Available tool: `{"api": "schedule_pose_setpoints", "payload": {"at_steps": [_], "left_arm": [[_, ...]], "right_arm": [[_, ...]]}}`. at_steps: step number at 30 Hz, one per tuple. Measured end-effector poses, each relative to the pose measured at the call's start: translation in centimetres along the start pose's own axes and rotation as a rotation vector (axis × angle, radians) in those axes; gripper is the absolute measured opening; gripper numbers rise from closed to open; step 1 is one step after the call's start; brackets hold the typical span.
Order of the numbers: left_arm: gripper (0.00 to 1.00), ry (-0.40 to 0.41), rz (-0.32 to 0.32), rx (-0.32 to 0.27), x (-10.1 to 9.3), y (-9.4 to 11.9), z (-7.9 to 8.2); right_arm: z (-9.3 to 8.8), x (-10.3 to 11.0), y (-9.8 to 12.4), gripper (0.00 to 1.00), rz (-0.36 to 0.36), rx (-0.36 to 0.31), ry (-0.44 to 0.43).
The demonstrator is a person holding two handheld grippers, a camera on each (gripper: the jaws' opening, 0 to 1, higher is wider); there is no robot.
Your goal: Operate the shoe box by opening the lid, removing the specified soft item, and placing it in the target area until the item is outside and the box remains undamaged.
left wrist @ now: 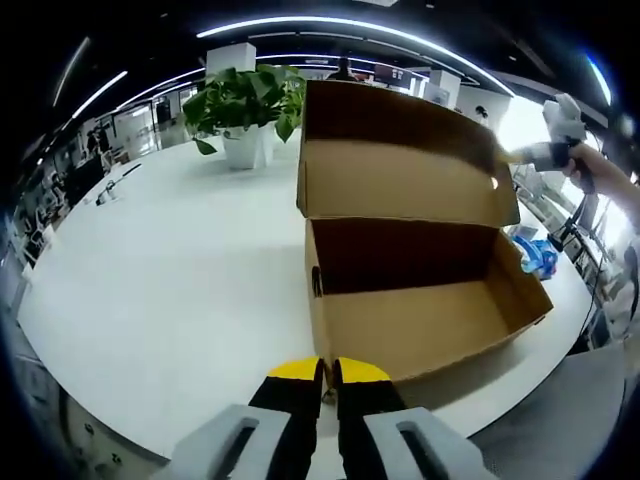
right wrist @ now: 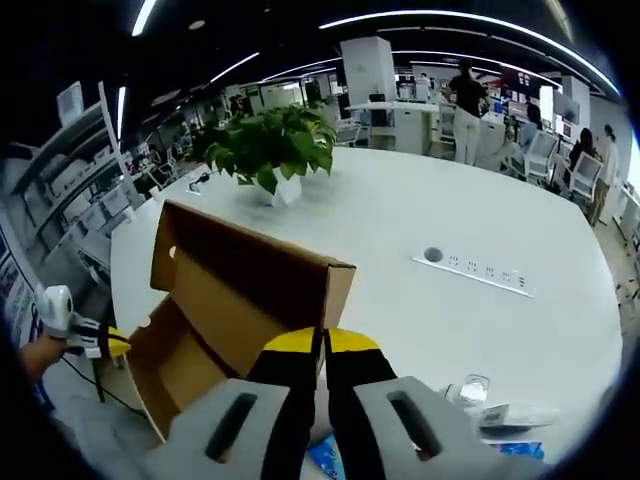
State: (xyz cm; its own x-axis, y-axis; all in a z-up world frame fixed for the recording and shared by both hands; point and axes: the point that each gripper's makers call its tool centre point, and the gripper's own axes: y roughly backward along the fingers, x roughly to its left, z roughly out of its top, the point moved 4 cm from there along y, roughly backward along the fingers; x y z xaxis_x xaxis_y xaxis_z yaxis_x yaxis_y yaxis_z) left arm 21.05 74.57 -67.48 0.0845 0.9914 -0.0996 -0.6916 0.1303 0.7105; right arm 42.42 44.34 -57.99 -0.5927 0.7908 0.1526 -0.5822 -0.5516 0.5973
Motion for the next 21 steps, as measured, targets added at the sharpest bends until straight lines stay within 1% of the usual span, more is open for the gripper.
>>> {"api": "schedule_pose_setpoints", "payload": {"at_steps": [10, 17, 21], "left_arm": [[0.04, -0.002, -0.004, 0.000, -0.1, 0.0, -0.1], [0.04, -0.006, -0.008, 0.002, -0.1, 0.1, -0.1], [0.05, 0.010, -0.016, -0.003, 0.0, 0.1, -0.1]], "right_arm": [[-0.7, 1.3, 1.9, 0.01, 0.014, -0.036, 0.013], [-1.5, 2.3, 3.2, 0.01, 0.015, -0.069, 0.040], [-2.1, 3.0, 3.9, 0.01, 0.011, -0.091, 0.064]]}}
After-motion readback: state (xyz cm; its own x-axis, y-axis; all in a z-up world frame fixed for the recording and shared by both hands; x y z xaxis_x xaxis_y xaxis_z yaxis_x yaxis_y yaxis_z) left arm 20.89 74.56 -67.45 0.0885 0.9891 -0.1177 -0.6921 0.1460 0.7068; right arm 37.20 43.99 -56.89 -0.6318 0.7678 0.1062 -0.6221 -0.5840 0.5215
